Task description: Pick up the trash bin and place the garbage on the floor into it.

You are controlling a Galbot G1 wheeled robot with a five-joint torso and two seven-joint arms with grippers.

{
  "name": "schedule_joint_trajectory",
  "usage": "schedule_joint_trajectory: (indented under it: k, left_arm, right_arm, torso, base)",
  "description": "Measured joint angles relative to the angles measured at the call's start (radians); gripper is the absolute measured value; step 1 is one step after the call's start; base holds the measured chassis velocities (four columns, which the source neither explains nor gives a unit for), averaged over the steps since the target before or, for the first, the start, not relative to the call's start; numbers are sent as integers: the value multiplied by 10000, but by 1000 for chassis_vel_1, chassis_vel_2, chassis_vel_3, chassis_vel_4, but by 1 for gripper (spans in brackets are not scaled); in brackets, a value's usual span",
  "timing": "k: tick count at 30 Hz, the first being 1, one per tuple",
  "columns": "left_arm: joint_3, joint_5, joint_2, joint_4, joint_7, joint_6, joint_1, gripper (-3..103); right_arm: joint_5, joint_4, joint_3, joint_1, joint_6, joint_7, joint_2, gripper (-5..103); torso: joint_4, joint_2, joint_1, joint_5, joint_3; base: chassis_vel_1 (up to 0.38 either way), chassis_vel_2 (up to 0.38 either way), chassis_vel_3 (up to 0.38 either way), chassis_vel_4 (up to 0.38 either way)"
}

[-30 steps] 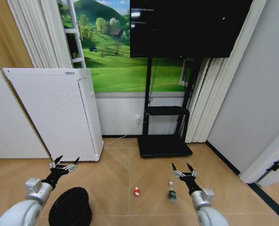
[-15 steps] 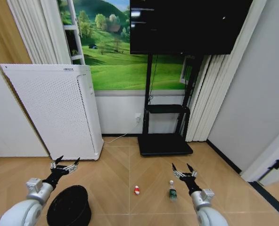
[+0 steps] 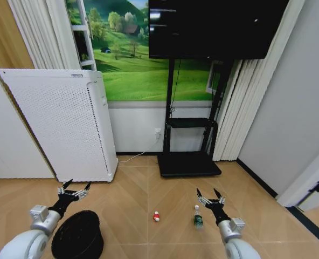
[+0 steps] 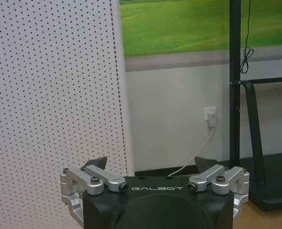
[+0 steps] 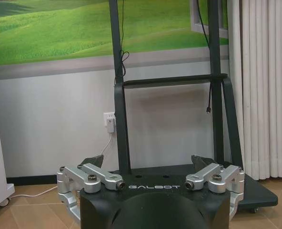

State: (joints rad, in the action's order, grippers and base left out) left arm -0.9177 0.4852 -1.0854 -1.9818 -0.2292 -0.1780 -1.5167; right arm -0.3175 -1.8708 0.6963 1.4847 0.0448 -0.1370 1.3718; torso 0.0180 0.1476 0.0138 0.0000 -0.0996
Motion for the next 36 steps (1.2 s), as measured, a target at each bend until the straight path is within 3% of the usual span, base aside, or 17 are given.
schedule_joint_trajectory:
  k: [6, 9, 10, 12, 13, 15, 16, 17, 18, 20, 21, 23, 28, 31, 36]
  left_arm:
    - [26, -5, -15, 38, 0, 5, 4, 100]
    - [163, 62, -195, 80, 920, -34, -6, 100]
    - [163, 62, -195, 80, 920, -34, -6, 100]
    - [279, 530, -590, -8, 2360, -477, -167, 100]
    - [279, 530, -590, -8, 2360, -477, -167, 100]
    - [232, 965, -1287, -117, 4286, -1308, -501, 100]
    - [232, 965, -1287, -117, 4286, -1308, -501, 100]
    - [137, 1189, -1611, -148, 5270, -1963, -662, 100]
    - [137, 1189, -1611, -148, 5270, -1963, -662, 100]
    - [-181, 2014, -2193, -316, 6852, -3762, -894, 100]
    - [-181, 2014, -2193, -316, 6852, -3762, -894, 100]
    - [-348, 3374, -2504, -453, 8466, -4909, -910, 100]
    - [-381, 3927, -2463, -243, 9154, -5439, -737, 100]
    - [-349, 3972, -2315, 58, 9152, -5559, -603, 103]
    - [-207, 3883, -2181, 648, 8795, -5516, -335, 89]
  right_arm:
    - [10, 0, 4, 6, 0, 5, 1, 100]
    - [46, 52, 3, 7, 0, 8, 8, 100]
    - [46, 52, 3, 7, 0, 8, 8, 100]
    - [51, 119, 2, 3, 5, 10, 18, 100]
    - [51, 119, 2, 3, 5, 10, 18, 100]
    - [52, 216, 2, -4, 23, 18, 23, 100]
    - [52, 216, 2, -4, 23, 18, 23, 100]
    - [51, 250, 3, -4, 27, 24, 23, 100]
    - [51, 250, 3, -4, 27, 24, 23, 100]
    - [64, 337, -27, -12, 43, 74, 25, 100]
    - [64, 337, -27, -12, 43, 74, 25, 100]
    - [184, 445, -121, -15, 60, 151, 51, 100]
    - [283, 533, -190, -41, 67, 190, 136, 100]
    - [297, 560, -196, -52, 77, 206, 152, 100]
    - [263, 566, -128, -16, 96, 248, 106, 100]
  torso:
    - [0, -218, -36, 0, 182]
    - [1, -372, -67, 0, 304]
    - [1, -372, -67, 0, 304]
    - [1, -432, -94, 1, 336]
    - [1, -432, -94, 1, 336]
    - [-1, -455, -109, 0, 343]
    - [-1, -455, -109, 0, 343]
    - [-3, -455, -111, 1, 343]
    - [-3, -455, -111, 1, 343]
    - [-4, -451, -111, 0, 335]
    - [-4, -451, -111, 0, 335]
    - [-2, -434, -111, 1, 325]
    - [-1, -414, -105, 1, 309]
    - [-1, -403, -101, 1, 302]
    - [0, -389, -95, 0, 291]
  base:
    - [0, 0, 0, 0]
    - [0, 0, 0, 0]
    - [0, 0, 0, 0]
    - [0, 0, 0, 0]
    - [0, 0, 0, 0]
    - [0, 0, 0, 0]
    - [0, 0, 0, 0]
    - [0, 0, 0, 0]
    - [0, 0, 0, 0]
    - [0, 0, 0, 0]
    - [0, 0, 0, 0]
    - [0, 0, 0, 0]
    - [0, 0, 0, 0]
    - [0, 0, 0, 0]
    - [0, 0, 0, 0]
